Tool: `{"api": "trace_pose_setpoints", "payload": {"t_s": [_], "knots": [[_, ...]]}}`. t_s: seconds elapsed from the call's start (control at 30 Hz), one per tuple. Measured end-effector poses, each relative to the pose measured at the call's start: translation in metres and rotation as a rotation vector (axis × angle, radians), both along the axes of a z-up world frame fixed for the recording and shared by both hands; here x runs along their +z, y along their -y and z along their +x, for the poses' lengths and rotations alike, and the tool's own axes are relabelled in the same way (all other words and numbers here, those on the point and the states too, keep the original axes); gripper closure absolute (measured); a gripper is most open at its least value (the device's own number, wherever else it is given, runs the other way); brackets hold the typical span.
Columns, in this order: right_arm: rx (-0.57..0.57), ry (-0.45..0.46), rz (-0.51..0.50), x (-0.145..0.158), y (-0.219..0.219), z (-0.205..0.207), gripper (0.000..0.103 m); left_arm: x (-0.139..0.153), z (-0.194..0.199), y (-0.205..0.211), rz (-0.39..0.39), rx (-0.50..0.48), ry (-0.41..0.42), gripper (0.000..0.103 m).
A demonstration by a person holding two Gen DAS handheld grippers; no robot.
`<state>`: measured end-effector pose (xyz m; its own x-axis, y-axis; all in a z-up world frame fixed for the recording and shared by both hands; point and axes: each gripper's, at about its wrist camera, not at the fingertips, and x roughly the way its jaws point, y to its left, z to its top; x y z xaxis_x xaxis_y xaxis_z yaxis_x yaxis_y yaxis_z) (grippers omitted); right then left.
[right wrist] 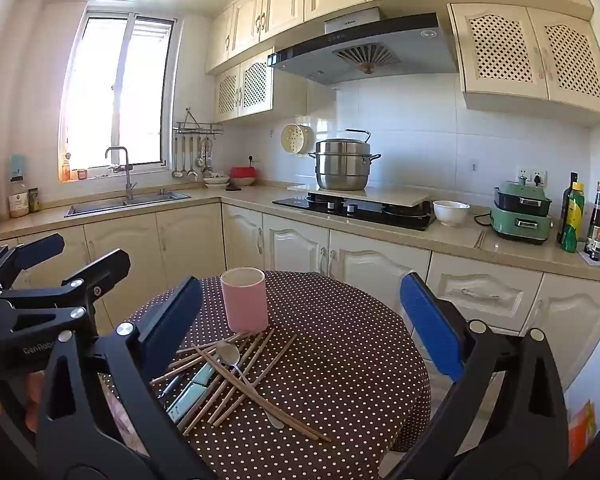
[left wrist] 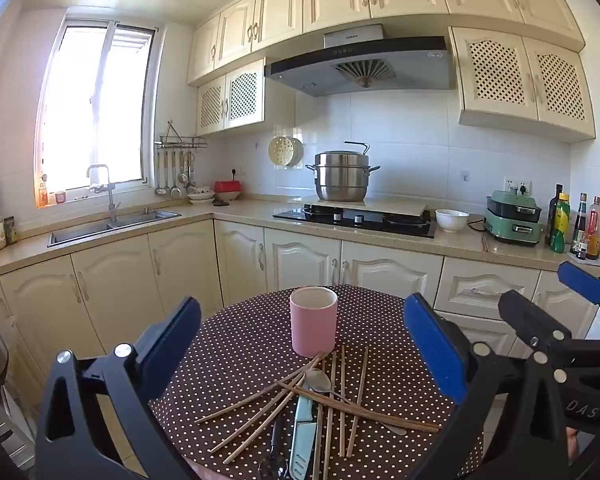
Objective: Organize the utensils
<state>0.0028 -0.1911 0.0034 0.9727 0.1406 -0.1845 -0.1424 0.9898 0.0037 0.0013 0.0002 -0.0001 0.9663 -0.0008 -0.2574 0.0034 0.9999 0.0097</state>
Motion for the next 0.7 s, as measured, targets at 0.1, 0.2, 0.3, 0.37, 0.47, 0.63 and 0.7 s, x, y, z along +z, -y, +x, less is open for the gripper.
{"api": "trace_pose_setpoints", "payload": {"t_s": [0.1,0.2,0.3,0.37,0.47,0.63,0.7], "knots": [[-0.001,0.004,-0.002,0.000,0.000,0.001,0.006,0.000,0.003,0.000,0.001,0.001,-0.004,0.004],[-0.001,0.005,-0.004,0.001,0.000,0.001,0.006,0.002,0.009,0.003,0.001,0.000,-0.002,0.004],[-0.001,0.004,-0.001,0.001,0.001,0.002,0.006,0.000,0.006,0.004,0.003,0.003,0.010,0.004],[-0.002,0.004,0.000,0.000,0.005,0.005,0.006,0.000,0.006,0.003,0.002,0.000,0.011,0.004],[-0.002,0.000,-0.003,0.001,0.006,0.005,0.006,-0.001,0.009,0.004,0.000,0.001,0.010,0.004],[-0.003,-0.002,-0.003,-0.002,0.003,0.009,0.006,0.002,0.009,0.002,-0.002,-0.002,0.009,0.004],[-0.003,-0.003,-0.002,-0.003,0.004,0.011,0.006,0.002,0.011,0.002,-0.002,-0.003,0.008,0.004]]}}
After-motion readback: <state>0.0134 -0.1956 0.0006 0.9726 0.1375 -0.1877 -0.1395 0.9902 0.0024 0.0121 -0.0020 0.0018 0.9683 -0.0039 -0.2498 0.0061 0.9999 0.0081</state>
